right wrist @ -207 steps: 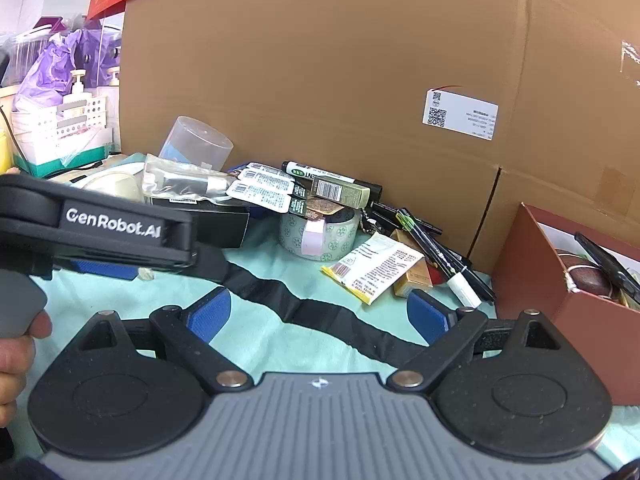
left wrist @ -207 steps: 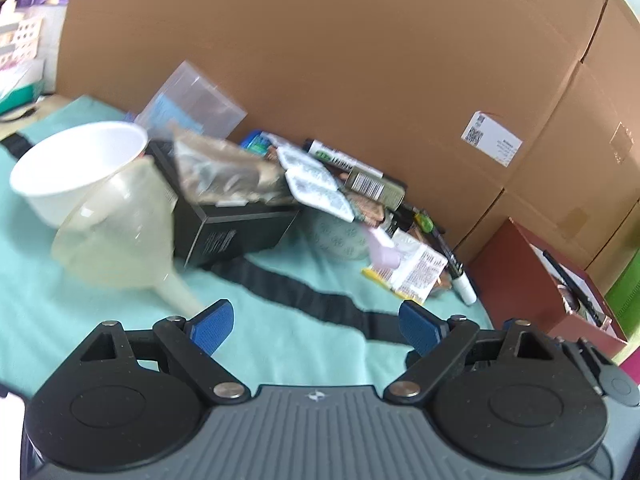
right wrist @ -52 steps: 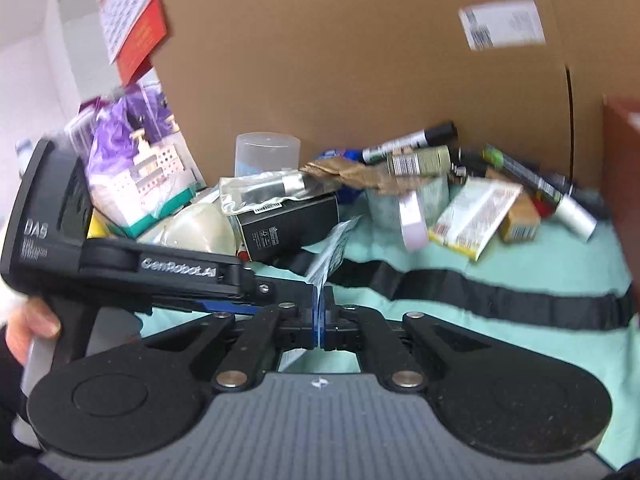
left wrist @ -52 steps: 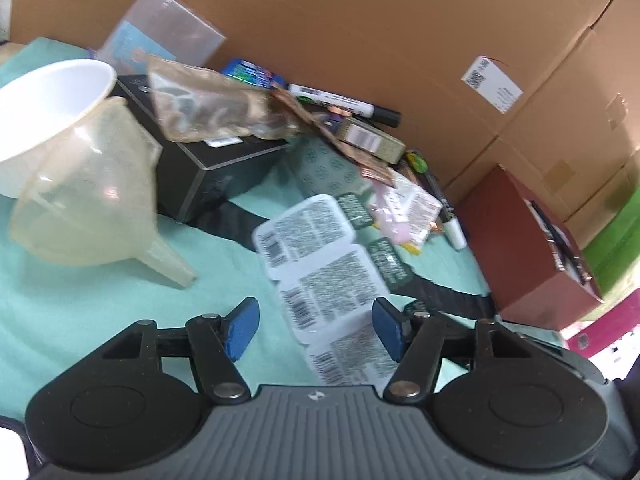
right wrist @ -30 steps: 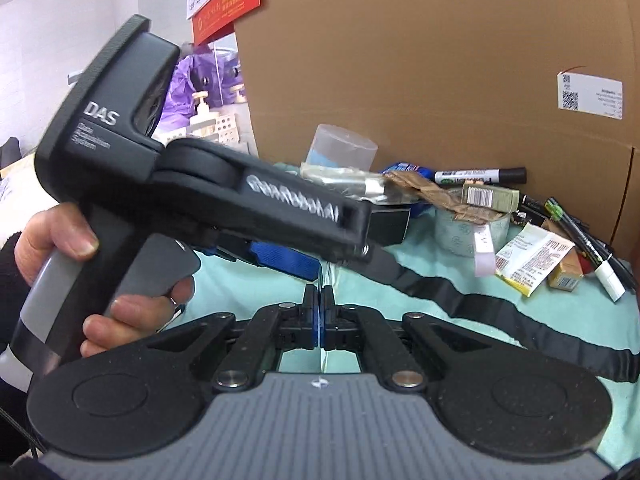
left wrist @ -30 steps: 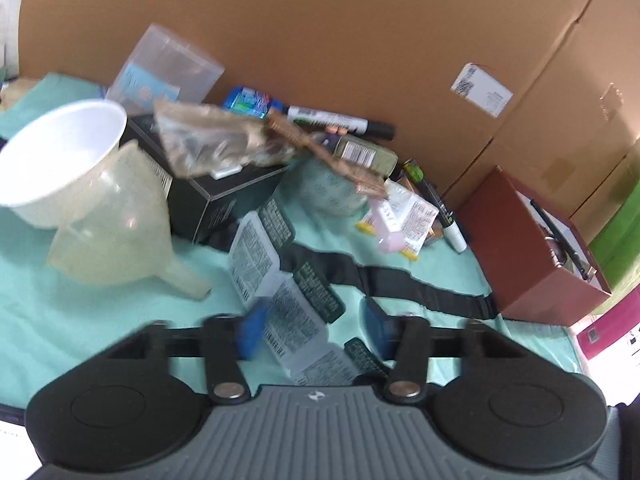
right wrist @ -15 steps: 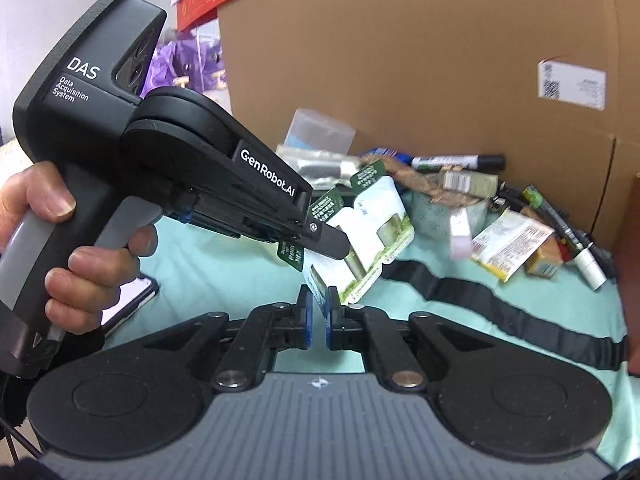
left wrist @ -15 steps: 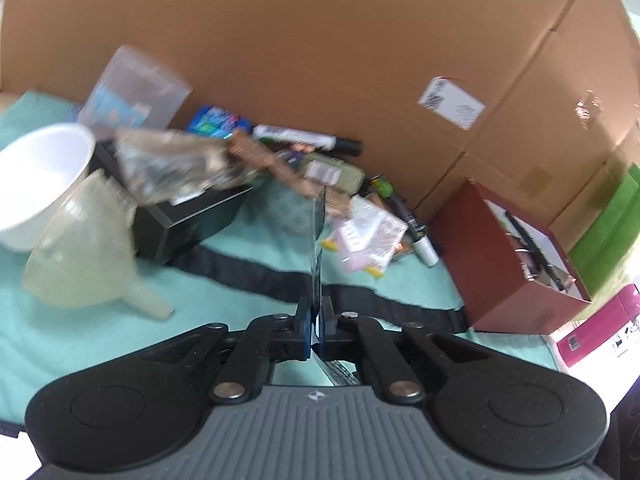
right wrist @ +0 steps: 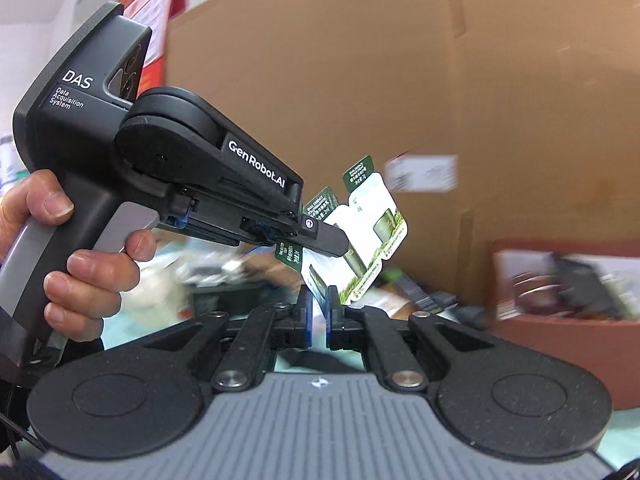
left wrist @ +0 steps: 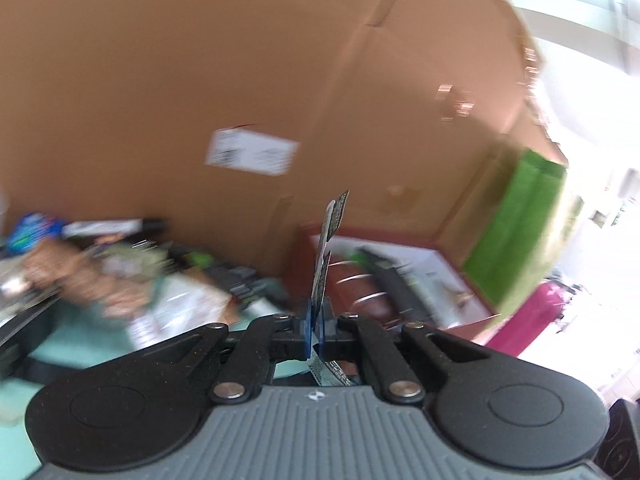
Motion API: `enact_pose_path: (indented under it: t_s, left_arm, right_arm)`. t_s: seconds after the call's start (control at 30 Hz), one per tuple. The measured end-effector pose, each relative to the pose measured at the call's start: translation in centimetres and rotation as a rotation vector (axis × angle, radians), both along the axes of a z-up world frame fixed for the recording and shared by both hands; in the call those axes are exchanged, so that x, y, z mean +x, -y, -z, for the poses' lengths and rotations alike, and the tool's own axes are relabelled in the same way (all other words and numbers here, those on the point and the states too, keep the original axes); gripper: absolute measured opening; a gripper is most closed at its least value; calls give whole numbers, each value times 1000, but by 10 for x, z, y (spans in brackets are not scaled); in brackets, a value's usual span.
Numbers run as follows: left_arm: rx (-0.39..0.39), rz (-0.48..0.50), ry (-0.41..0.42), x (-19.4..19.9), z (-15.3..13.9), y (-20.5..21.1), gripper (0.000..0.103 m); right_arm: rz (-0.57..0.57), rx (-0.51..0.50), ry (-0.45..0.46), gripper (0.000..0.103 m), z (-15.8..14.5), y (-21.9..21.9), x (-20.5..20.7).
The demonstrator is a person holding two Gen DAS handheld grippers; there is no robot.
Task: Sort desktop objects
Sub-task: 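Carry the blister packs in the left gripper over the red box, then open left gripper to drop blister packs into the red box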
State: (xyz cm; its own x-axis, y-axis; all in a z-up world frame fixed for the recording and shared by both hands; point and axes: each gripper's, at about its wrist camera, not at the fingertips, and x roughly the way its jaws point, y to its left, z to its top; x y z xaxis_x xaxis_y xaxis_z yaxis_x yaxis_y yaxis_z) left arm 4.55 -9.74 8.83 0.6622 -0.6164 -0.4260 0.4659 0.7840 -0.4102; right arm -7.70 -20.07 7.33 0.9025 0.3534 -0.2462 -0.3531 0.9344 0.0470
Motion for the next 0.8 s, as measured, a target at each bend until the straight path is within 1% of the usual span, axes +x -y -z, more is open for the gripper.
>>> enact_pose_path:
  t_s: [0.1,0.2,0.27,0.43,0.5,0.53,0.6,0.63,0.67,0.7,0.73,0.77,0.8]
  left_arm:
    - [-27,67,5,11,-5,35,0]
    - [-61,131,-17,27,-6,70,0]
    - [-67,170,-24,36,-5,94,0]
    - [-82,241,-19,57,4,151,1]
    - [-70,246,-41,72,13,172,2]
    - [-60,245,-54,79,17,183,5]
    - [-46,220,-71,87,25,194,15]
    - [-42,204,-68,89,27,194,32]
    - [-46,190,-59,87,29,192,52]
    - [-56,181,-40,85,29,188,61]
    - [-65,170,-13,82,29,183,71]
    - [-69,159,14,79,28,178,75]
    - [-68,151,35,77,27,174,76]
  right_arm:
    - [80,0,39,3,-7,28,-3]
    - [165,-9,59,3,-9,57,-3]
    - [223,-14,65,3,-9,76,1]
    - [353,-25,51,3,-7,123,15]
    - [408,-36,35,3,-4,140,25]
    - [438,-41,23,3,-1,148,33]
    - [498,-48,-8,4,6,162,48]
    - [524,-53,-25,4,10,168,55]
    - [540,-60,-49,5,15,173,62]
    - [551,-74,-76,6,17,176,66]
    - [559,-89,-82,6,21,177,67]
    - [557,-97,-65,9,22,177,66]
    - [551,-94,-61,21,23,179,64]
